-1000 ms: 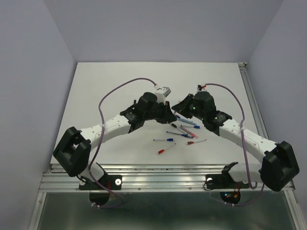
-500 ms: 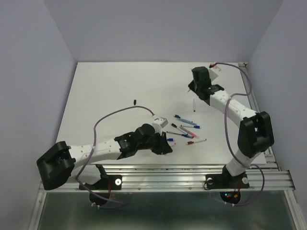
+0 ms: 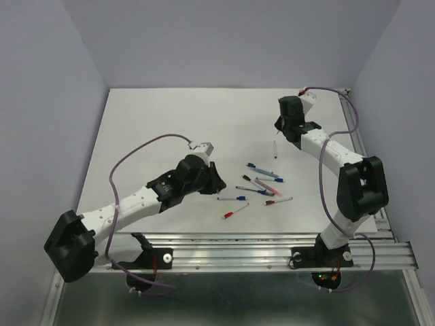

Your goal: Open the pen caps

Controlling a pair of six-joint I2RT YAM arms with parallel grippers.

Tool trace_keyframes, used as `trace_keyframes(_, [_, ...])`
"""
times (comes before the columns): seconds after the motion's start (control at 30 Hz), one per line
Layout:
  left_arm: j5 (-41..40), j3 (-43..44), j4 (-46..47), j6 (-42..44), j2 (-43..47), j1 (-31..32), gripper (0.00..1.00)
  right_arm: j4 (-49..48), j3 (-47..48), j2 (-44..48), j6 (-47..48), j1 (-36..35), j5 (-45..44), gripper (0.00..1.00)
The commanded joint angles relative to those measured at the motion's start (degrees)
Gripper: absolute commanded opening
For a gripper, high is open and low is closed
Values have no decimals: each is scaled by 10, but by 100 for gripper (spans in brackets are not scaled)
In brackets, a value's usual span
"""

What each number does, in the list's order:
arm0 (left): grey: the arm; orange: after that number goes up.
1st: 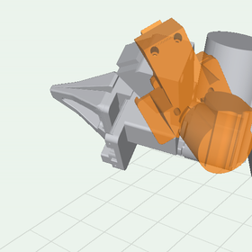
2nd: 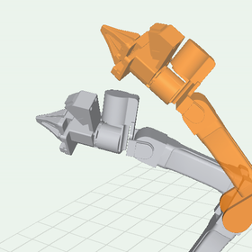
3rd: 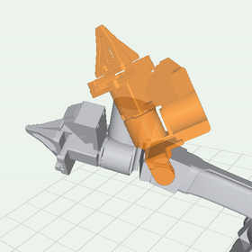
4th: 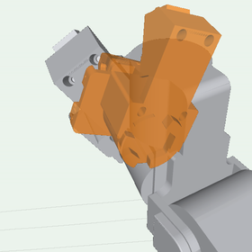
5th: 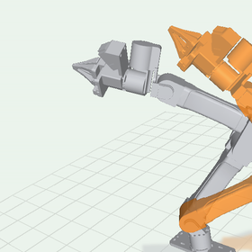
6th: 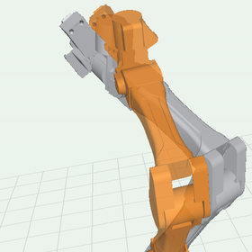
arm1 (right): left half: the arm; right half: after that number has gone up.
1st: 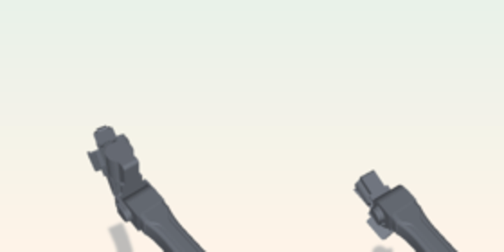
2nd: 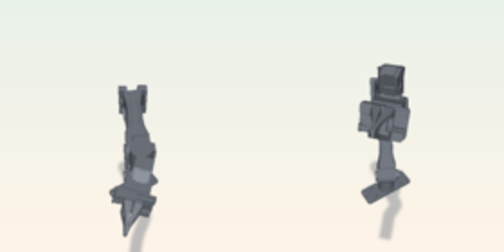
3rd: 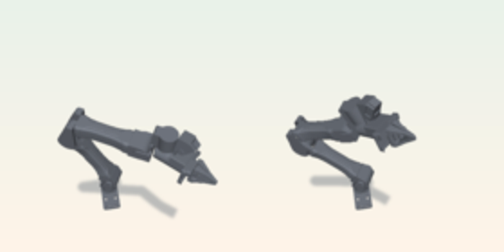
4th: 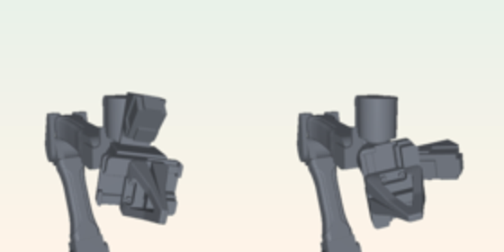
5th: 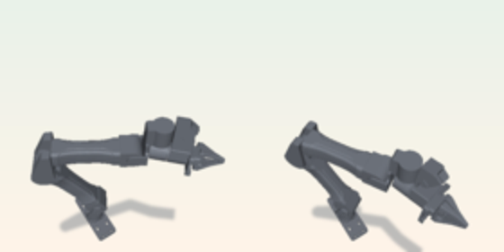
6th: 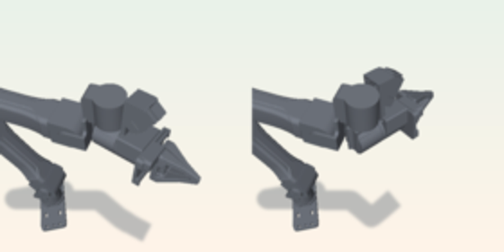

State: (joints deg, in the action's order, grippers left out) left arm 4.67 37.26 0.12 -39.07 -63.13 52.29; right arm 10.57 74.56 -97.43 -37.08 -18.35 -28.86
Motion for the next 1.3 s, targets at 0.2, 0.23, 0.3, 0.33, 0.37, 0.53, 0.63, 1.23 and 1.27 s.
trace_keyframes(0.2, [-83,201,-73,98,-225,-191,0,12,-61,-8,98,18,43,1])
trace_keyframes(0.23, [-94,218,-85,106,-244,-197,0,9,-62,-22,109,22,53,1])
trace_keyframes(0.3, [-99,264,-102,114,-293,-213,2,20,-49,-43,144,31,92,1])
trace_keyframes(0.33, [-109,280,-109,119,-307,-216,2,34,-42,-63,156,32,96,1])
trace_keyframes(0.37, [-113,308,-115,123,-333,-223,2,39,-38,-71,159,31,101,1])
trace_keyframes(0.53, [-158,386,-176,130,-407,-232,8,40,-35,-102,171,31,79,2])
trace_keyframes(0.63, [-171,416,-189,136,-437,-235,13,46,-28,-117,177,32,67,2])
trace_keyframes(1.23, [-215,493,-243,136,-536,-244,26,81,-22,-130,143,32,79,22])
trace_keyframes(1.27, [-219,498,-245,135,-539,-243,27,83,-21,-128,141,32,79,23])
